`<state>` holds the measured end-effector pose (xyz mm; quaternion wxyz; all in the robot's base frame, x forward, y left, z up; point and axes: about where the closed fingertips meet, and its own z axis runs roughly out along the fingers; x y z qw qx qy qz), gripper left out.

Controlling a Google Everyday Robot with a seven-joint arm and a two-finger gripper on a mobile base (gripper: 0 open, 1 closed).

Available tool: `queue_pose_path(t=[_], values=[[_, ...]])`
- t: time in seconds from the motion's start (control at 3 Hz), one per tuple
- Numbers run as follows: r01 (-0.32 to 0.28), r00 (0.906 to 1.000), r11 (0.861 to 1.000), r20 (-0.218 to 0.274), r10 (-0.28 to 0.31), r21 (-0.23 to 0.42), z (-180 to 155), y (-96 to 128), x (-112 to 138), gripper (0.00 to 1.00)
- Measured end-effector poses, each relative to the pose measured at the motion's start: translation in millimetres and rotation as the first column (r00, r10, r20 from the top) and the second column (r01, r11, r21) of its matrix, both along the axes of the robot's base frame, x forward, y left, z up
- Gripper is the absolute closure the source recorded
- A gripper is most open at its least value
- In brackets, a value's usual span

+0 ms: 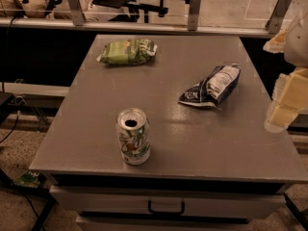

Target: Move blue chip bag near 7up can

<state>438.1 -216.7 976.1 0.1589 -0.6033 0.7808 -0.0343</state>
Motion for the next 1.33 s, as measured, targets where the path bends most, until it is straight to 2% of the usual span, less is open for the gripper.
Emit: queue_pose_path(t=[0.67,1.0,1.33], values=[[-0.024,0.9989,1.000,0.039,0.024,-0.004,-1.3,3.2,24.2,0.00],[-0.105,0.9930,0.994,0.055,0.104,0.012,-17.3,6.1,68.3,0.00],[-0.177,0.9833,0.983,0.052,0.175,0.052,-42.7,11.1,109.9,0.00]])
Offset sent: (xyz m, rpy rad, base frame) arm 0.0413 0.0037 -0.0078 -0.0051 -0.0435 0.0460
